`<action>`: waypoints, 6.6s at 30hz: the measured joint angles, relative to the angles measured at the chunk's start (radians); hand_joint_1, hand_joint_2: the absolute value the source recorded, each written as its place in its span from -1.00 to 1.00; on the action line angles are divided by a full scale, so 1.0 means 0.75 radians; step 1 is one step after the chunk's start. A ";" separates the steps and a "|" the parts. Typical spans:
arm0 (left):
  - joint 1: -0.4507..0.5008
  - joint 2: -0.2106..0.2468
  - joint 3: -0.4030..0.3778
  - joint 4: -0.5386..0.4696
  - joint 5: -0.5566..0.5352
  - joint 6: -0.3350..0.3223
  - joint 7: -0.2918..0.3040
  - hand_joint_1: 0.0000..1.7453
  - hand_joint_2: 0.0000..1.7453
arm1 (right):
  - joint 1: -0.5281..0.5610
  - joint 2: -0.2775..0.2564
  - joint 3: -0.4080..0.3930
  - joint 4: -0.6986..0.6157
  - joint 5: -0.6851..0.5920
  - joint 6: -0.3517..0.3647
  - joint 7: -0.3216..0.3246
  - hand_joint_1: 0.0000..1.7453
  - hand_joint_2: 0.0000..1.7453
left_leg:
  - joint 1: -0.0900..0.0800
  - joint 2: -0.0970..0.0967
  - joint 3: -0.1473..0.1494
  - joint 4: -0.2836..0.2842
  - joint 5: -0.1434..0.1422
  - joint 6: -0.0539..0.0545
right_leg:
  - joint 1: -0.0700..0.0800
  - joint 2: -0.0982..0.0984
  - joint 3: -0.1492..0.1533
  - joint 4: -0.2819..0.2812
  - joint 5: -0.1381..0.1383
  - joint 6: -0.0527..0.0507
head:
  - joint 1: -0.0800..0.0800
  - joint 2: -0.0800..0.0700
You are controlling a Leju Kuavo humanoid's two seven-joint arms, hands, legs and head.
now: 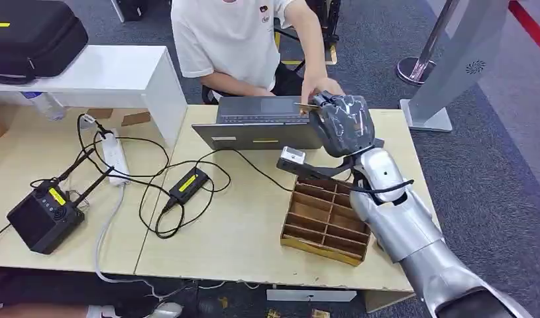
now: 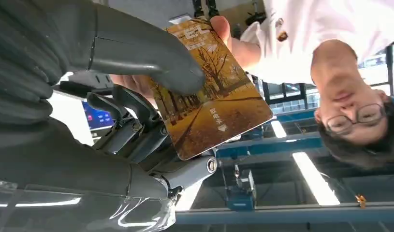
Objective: Pass the card to the sensor for recognition and then transmit it.
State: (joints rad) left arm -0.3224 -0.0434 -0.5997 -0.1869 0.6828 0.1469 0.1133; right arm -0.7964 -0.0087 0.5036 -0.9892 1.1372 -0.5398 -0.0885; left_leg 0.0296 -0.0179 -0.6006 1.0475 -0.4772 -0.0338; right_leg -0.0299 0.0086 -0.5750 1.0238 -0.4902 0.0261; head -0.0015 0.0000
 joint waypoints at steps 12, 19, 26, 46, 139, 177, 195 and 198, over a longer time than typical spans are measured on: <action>-0.001 -0.010 0.000 0.000 -0.010 -0.039 0.004 -1.00 1.00 | -0.007 0.028 0.051 0.033 -0.001 -0.003 0.002 -1.00 1.00 | 0.000 0.002 -0.004 0.000 0.000 0.000 | 0.000 0.003 -0.005 -0.001 0.000 0.001 | 0.000 0.000; -0.001 -0.009 0.000 0.000 -0.011 -0.041 0.012 -1.00 1.00 | -0.007 0.028 0.061 0.034 -0.006 -0.002 0.002 -1.00 1.00 | 0.000 0.002 -0.004 0.000 0.000 0.000 | 0.000 0.003 -0.005 -0.001 0.000 0.001 | 0.000 0.000; -0.001 -0.010 0.000 0.000 -0.006 -0.027 0.012 -1.00 1.00 | -0.005 0.028 0.078 0.038 -0.014 -0.006 -0.002 -1.00 1.00 | 0.000 0.002 -0.004 0.000 0.000 0.000 | 0.000 0.003 -0.005 -0.001 0.001 0.000 | -0.001 0.000; 0.065 0.035 0.105 0.000 0.083 -0.025 -0.114 -1.00 1.00 | 0.572 -0.254 -0.005 -0.672 -0.069 -0.188 -0.110 -1.00 1.00 | 0.000 0.002 -0.004 0.000 -0.001 0.000 | 0.000 0.003 -0.006 -0.002 0.000 0.001 | 0.000 0.000; 0.055 -0.045 0.366 -0.022 -0.266 -0.001 -0.015 -1.00 1.00 | 0.894 0.055 0.094 -0.272 0.502 -0.202 0.168 -1.00 1.00 | 0.000 0.003 -0.003 -0.002 -0.001 -0.002 | 0.000 0.003 -0.005 -0.002 0.000 0.000 | -0.001 0.000; 0.056 -0.044 0.411 -0.022 -0.308 -0.023 -0.004 -1.00 1.00 | 0.899 0.046 -0.096 -0.206 0.523 -0.202 0.187 -1.00 1.00 | 0.000 0.003 -0.003 -0.002 -0.001 -0.002 | 0.000 0.003 -0.006 -0.002 0.000 0.000 | 0.000 0.000; 0.061 -0.031 0.456 -0.022 -0.326 -0.033 -0.006 -1.00 1.00 | 0.944 0.020 -0.164 -0.215 0.494 -0.202 0.166 1.00 1.00 | 0.000 0.003 -0.003 -0.002 -0.001 -0.002 | 0.000 0.004 -0.006 -0.002 0.000 0.000 | 0.000 0.000; 0.062 -0.031 0.458 -0.022 -0.330 -0.033 -0.006 -1.00 1.00 | 0.946 0.020 -0.170 -0.215 0.472 -0.202 0.139 1.00 1.00 | 0.000 0.003 -0.003 -0.002 -0.001 -0.002 | 0.000 0.004 -0.006 -0.002 0.000 0.000 | 0.000 0.000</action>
State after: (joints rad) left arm -0.2761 -0.0664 -0.2563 -0.2037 0.4353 0.1225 0.1087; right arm -0.0871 0.0065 0.3757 -1.1505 1.4912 -0.6916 0.0160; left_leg 0.0300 -0.0159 -0.6028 1.0460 -0.4782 -0.0350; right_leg -0.0298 0.0112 -0.5792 1.0225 -0.4905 0.0259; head -0.0015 0.0000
